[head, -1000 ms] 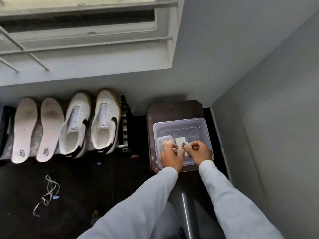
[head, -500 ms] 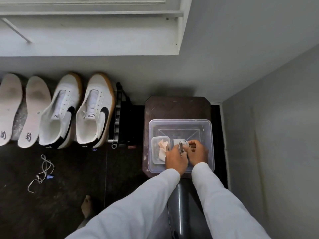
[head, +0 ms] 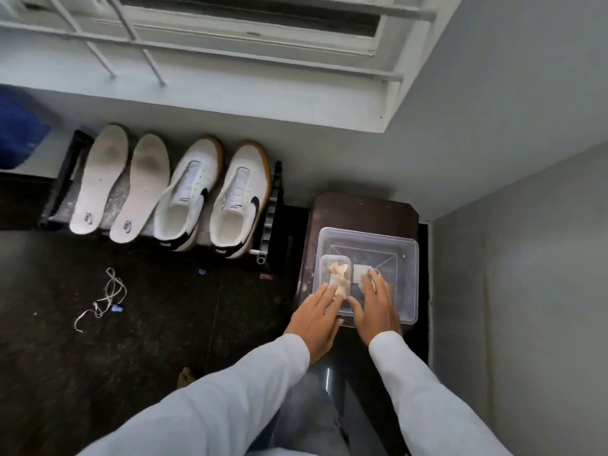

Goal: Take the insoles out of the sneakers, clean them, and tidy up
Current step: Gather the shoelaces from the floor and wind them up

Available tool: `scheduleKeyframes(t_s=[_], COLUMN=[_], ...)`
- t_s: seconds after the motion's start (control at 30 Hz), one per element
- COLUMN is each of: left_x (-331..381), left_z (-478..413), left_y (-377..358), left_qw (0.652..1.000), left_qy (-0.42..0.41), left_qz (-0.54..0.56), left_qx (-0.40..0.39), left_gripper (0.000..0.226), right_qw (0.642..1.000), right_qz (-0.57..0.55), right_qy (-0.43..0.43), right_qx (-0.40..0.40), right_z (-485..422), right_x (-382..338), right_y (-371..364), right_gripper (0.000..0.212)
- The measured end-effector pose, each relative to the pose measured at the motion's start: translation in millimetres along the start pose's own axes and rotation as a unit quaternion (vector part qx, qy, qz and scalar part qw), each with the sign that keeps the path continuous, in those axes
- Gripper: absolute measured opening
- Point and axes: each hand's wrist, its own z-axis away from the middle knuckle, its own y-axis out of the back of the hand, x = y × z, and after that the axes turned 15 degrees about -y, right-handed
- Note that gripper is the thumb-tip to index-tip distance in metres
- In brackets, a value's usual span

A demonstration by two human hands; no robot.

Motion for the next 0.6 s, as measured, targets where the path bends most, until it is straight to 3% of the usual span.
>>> scheduleKeyframes(t_s=[0.27, 0.47, 0.6], left_x=[-64.4, -120.4, -160.0], left_z=[166.8, 314.8, 416.1], left_y=[-1.4, -20.5, -30.0], left_qw=[0.995, 0.97, 0.932], left_qy=[0.092, 0.244, 0.357], left_qz=[-0.03, 0.01, 0.056], left_qx=[-0.032, -0.008, 0.029], left_gripper=[0.071, 0.072, 0.072], right_qw=[0.974, 0.937, 0.913], right_qz=[0.19, 0.291, 0.339], right_qy=[0.118, 0.178, 0.208], right_qx=[-0.041, -0.074, -0.092], right_z=[113.0, 190.8, 246.4], right_x=[-84.3, -163.3, -239.2], right_y=[-64.6, -130.9, -168.4], right_gripper=[0.076, 0.117, 0.11])
